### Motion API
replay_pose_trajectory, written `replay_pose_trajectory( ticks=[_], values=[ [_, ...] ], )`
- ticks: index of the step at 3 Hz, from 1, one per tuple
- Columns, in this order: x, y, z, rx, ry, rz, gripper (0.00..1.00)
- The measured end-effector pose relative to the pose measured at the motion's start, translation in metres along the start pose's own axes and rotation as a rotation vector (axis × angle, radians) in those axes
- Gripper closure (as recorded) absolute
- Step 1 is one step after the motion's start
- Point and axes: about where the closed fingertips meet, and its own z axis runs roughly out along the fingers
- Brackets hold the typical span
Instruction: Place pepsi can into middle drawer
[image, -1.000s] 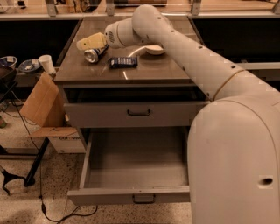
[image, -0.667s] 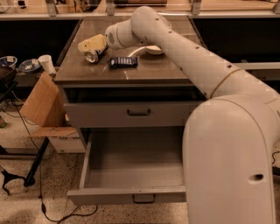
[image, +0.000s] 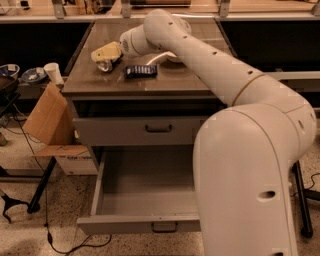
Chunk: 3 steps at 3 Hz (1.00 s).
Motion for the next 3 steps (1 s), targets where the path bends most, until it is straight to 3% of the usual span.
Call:
replay_pose_trajectory(
  ticks=[2,3],
  values=[
    [-0.0010,-0.0113,0.0060,0.065,0.010,-0.022,0.00],
    [-0.0013,-0.0161,0.0085,0.062,-0.016,-0.054,0.00]
  ],
)
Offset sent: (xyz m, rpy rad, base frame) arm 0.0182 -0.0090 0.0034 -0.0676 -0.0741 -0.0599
